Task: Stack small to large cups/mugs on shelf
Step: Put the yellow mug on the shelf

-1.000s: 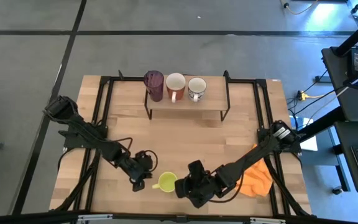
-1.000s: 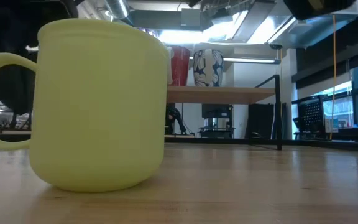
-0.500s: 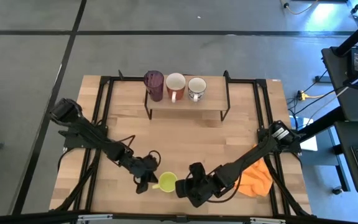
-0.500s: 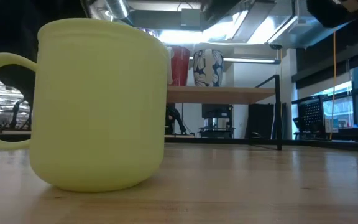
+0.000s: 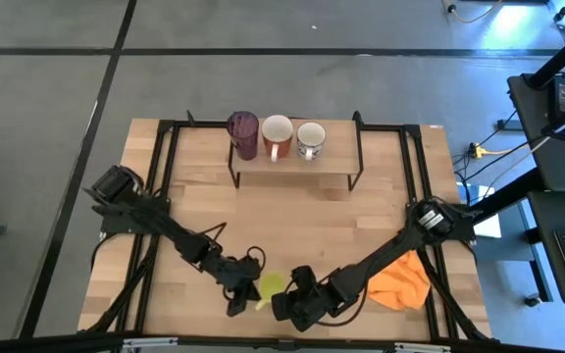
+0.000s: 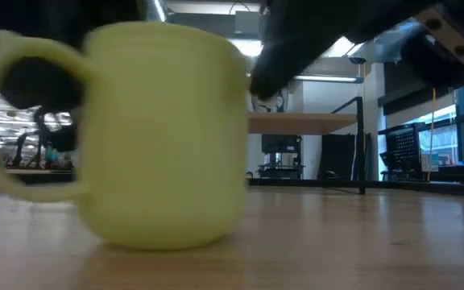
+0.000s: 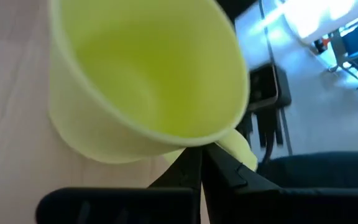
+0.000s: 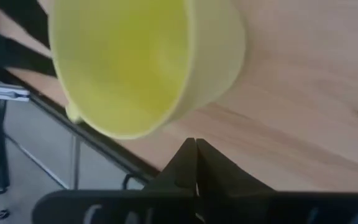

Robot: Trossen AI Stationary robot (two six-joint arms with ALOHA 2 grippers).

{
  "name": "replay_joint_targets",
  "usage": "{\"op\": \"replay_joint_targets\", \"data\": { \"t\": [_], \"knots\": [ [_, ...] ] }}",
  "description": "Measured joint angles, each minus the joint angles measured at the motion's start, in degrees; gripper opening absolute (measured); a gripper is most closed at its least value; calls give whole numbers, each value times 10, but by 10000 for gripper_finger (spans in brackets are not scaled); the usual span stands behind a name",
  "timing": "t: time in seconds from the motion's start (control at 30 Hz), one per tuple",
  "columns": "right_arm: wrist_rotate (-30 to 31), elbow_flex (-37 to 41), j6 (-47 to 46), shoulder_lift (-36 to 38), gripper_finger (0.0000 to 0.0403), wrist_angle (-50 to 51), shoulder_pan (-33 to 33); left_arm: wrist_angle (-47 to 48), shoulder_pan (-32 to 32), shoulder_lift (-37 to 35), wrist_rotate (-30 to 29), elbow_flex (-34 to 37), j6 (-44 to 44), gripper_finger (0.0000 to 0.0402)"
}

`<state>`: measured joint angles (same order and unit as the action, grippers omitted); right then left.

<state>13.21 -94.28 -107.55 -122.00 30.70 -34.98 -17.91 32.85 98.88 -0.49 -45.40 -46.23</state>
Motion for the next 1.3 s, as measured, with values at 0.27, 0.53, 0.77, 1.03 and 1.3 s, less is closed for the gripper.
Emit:
{"op": "replay_joint_targets", "data": {
  "t": [0.27, 0.53, 0.77, 1.03, 1.3],
  "knots": [
    [2, 0, 15, -3, 5, 24, 1, -23, -26, 59, 17, -49, 3, 2],
    [24, 0, 16, 7, 22, 90, 3, -29, -22, 61, 22, -54, 8, 12],
    [35, -2, 16, 33, 74, 140, 3, -22, -22, 60, 31, -54, 14, 29],
    [38, -2, 15, 80, 113, 207, 2, -11, -25, 60, 30, -54, 19, 34],
    [33, -2, 17, 85, 119, 189, 9, -1, -41, 60, 26, -54, 30, 32]
  ]
}}
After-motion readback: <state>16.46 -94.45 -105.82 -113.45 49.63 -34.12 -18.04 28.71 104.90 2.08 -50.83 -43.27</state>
